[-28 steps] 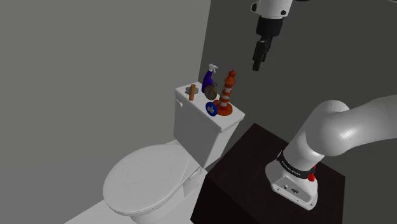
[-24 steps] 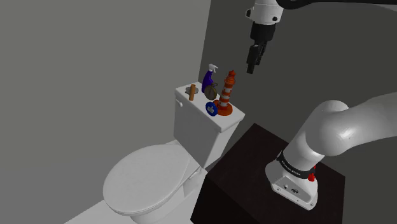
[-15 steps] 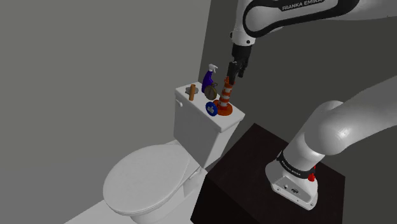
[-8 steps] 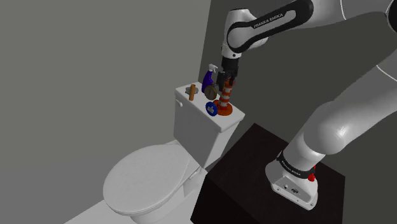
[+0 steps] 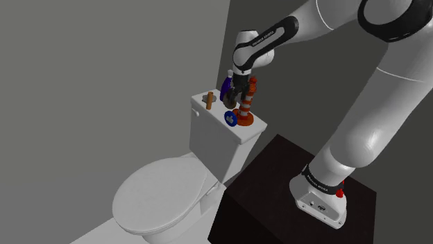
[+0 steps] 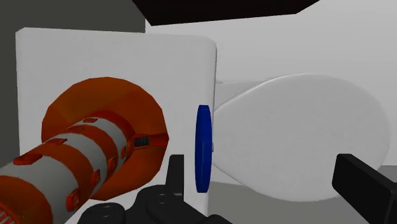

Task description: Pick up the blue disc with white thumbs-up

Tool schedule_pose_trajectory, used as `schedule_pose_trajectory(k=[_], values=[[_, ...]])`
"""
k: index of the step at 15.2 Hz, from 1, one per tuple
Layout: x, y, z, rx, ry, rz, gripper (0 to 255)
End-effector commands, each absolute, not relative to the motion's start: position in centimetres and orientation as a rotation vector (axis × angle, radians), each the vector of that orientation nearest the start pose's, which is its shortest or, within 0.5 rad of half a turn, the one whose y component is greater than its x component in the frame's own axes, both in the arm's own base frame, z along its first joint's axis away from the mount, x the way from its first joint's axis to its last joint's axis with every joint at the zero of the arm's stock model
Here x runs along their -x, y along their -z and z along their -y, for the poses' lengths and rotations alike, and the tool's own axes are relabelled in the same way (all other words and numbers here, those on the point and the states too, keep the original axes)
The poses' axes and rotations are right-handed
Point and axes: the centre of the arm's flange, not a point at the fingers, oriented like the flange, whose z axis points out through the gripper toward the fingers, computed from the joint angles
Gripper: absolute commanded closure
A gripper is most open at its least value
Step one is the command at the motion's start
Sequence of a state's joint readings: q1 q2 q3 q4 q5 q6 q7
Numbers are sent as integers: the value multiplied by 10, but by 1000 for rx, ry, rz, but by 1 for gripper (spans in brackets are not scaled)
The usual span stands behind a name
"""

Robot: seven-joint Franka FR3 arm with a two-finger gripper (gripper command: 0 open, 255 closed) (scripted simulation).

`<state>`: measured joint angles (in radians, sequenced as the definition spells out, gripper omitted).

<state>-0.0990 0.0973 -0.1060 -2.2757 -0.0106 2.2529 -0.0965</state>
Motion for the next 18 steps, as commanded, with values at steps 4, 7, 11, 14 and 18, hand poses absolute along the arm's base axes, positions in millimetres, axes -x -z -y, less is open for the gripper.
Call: schedule_pose_trajectory(k=[4,7,11,14,18], values=[[-536,-249,129,3106,-192,-246,0],[-546,-226,138,3098,-193,-273,0],[-546,-205,138,3098,-193,-273,0],[-546,-191,138,3098,-193,-273,0],[-546,-192,137,3098,-193,-273,255]])
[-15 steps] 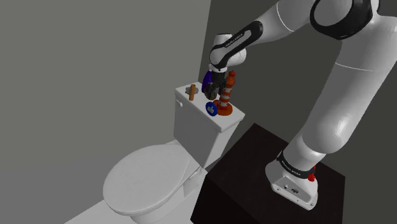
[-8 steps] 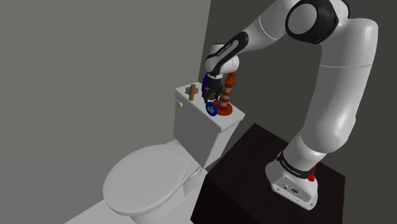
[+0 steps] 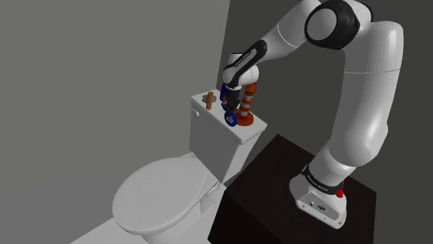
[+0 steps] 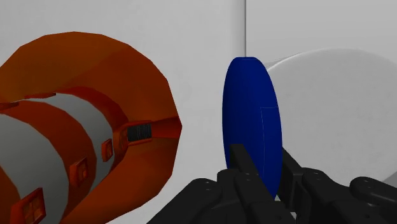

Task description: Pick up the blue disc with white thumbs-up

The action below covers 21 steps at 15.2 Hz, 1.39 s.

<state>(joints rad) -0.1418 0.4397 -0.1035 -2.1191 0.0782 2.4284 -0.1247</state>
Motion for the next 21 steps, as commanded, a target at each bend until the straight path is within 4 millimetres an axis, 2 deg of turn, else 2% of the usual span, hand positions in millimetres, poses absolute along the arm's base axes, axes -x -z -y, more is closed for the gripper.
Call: schedule_pose_trajectory(k=[1,7,21], values=[[-546,-192,137,3098,-193,-273,255],[-546,-191,138,3098,-193,-273,255],[-546,-265,138,3098,-193,-273,255]])
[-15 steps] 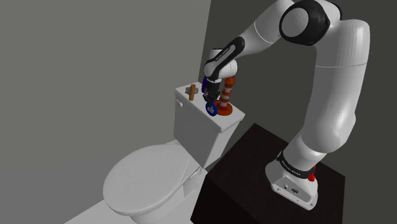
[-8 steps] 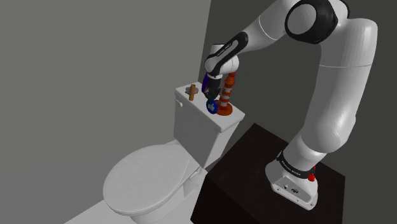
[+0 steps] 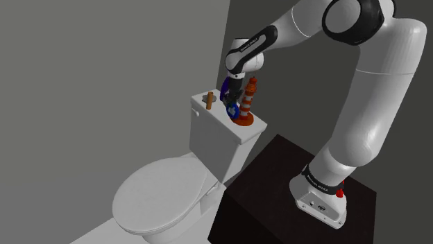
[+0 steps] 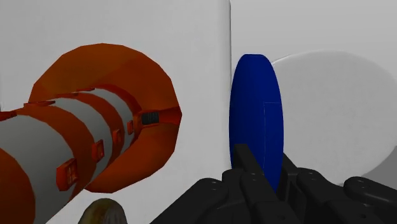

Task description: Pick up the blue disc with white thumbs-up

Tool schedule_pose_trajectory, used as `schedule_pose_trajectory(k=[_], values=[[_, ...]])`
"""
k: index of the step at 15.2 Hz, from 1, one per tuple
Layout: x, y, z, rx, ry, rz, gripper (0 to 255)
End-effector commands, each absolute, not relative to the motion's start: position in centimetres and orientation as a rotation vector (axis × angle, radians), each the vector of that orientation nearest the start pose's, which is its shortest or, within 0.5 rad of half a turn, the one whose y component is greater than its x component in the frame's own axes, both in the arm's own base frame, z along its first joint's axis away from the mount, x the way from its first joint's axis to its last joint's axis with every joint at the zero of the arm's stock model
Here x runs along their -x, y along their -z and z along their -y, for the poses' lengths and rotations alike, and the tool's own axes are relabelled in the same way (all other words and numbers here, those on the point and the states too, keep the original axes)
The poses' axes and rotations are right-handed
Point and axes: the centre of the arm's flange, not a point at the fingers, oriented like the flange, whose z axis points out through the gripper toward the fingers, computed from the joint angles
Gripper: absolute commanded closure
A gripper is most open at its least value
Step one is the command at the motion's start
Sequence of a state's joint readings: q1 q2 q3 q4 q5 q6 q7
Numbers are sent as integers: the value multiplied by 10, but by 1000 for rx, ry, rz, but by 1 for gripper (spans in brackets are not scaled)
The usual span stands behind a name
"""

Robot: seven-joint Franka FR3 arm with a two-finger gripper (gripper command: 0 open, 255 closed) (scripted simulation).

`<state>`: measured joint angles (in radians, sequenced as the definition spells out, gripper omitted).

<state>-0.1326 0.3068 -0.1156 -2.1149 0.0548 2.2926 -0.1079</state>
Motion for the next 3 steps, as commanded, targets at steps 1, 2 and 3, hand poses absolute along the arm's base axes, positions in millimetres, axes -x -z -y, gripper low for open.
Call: schedule_pose_trajectory(k=[1,2,3], values=[[-546,-270,138,3098,-193,-273,255],[-546,-271,138,3098,-193,-273,255],[-546,-271,138,3098,-193,-273,255]])
